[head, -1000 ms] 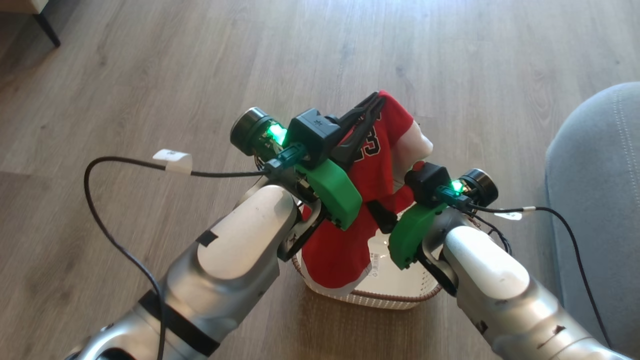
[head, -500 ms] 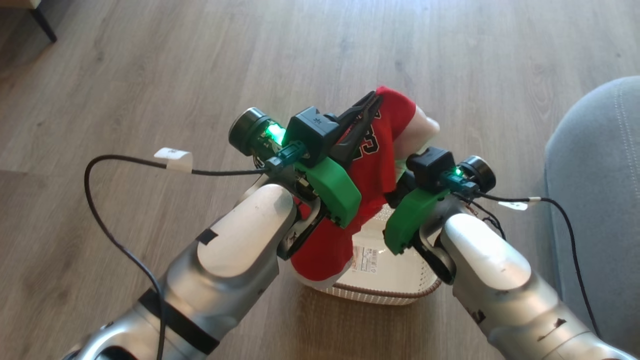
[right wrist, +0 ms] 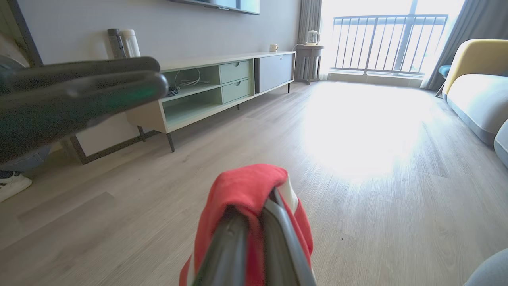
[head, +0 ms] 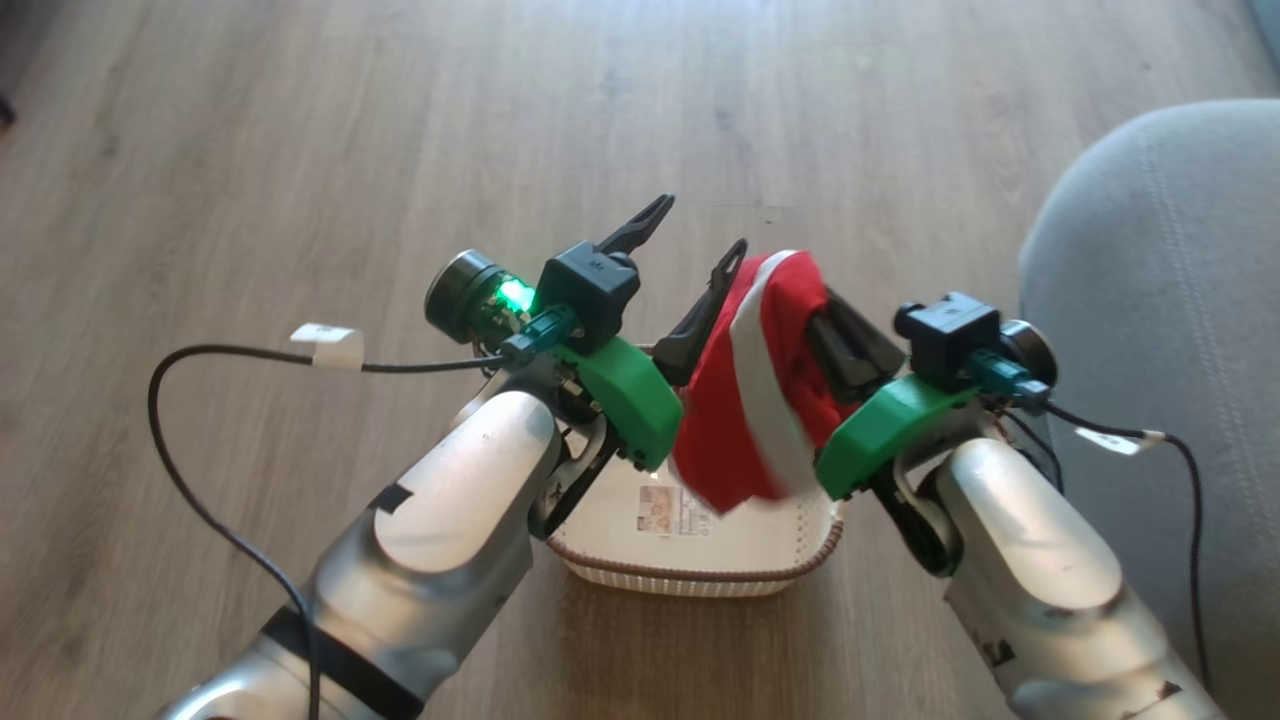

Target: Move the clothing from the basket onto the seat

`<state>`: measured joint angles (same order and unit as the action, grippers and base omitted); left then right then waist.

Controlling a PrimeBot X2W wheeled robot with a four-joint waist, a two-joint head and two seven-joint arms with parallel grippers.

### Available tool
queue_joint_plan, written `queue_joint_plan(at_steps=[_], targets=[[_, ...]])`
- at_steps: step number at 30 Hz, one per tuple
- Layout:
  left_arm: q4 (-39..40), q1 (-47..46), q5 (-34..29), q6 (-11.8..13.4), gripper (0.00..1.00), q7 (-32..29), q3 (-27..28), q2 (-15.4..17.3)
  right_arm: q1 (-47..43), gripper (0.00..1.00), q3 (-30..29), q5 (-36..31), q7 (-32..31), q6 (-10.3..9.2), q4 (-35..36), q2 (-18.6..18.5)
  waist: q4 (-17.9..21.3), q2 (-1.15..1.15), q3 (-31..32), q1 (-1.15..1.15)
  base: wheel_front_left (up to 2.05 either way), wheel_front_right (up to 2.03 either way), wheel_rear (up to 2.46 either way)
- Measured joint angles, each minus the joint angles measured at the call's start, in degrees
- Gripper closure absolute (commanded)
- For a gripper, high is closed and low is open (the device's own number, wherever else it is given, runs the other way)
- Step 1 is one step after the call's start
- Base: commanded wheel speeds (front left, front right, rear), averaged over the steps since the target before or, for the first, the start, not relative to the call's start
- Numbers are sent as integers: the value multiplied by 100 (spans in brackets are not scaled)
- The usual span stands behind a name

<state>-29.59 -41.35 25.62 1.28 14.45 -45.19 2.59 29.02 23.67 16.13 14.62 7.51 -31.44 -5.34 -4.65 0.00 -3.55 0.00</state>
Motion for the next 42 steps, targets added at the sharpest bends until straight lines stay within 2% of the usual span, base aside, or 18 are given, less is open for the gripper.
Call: queue_joint_plan(at_steps=[12, 27, 39, 42], targets=[[-185, 308, -149, -199, 0, 0, 256, 103, -337, 100, -571, -97, 0, -1, 687, -44, 792, 0, -69, 0, 0, 0, 0], [-464, 782, -157, -621, 0, 0, 545, 146, -768, 100, -1022, -99, 0, -1, 1533, -33, 2135, 0, -166, 0, 0, 0, 0], [-353, 1051, -287, -758, 0, 0, 709, 129, -1091, 100, -1240, -94, 0, -1, 2031, 38, 3239, 0, -61, 0, 0, 0, 0], [-350, 1063, -309, -772, 0, 0, 664, 101, -1232, 100, -1504, -97, 0, -1, 2218, 40, 3472, 0, -43, 0, 0, 0, 0]])
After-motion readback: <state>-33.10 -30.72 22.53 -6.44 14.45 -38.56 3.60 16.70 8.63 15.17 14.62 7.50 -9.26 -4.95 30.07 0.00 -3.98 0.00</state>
